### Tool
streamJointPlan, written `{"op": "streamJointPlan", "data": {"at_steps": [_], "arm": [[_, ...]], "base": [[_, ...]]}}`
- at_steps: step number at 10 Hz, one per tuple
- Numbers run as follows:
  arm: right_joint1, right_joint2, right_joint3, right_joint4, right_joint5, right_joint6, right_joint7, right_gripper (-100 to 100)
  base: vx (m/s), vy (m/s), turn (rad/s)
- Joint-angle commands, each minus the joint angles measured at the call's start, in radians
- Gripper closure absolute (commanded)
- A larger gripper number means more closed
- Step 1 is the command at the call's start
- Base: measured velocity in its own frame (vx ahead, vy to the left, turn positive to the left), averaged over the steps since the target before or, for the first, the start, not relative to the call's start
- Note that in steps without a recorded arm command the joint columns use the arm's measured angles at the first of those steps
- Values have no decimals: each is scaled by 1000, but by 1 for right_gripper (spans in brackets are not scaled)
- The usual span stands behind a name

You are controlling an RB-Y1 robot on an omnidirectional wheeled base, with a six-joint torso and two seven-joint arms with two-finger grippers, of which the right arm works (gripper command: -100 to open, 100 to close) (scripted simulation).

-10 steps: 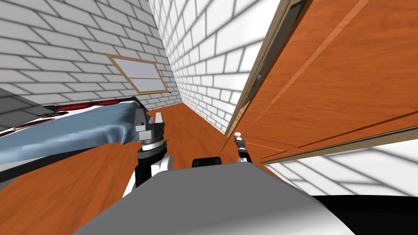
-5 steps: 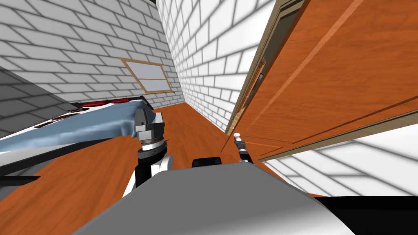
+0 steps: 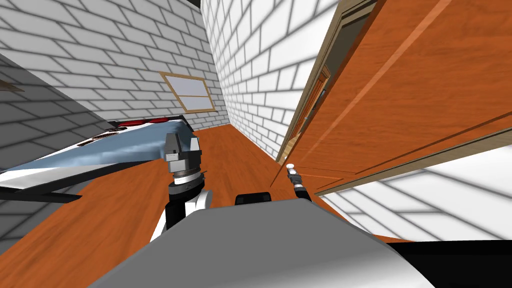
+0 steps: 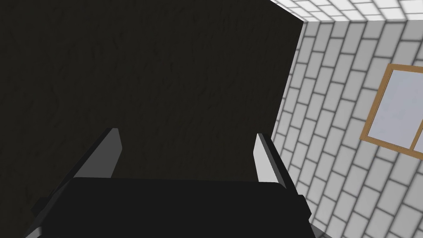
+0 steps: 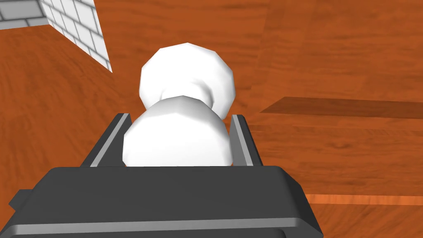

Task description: Pull the door open

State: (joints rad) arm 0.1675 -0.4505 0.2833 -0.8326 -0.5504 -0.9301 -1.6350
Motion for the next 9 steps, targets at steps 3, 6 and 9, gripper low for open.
{"op": "streamJointPlan", "data": {"at_steps": [3,6,9], "arm": [[35,-33,41,-14,20,-38,-41,100],[44,-46,54,-18,27,-47,-54,100],[64,-68,81,-2,41,-92,-85,100]], "base": [[-203,-46,95],[-168,-17,55],[-172,-39,131]]}}
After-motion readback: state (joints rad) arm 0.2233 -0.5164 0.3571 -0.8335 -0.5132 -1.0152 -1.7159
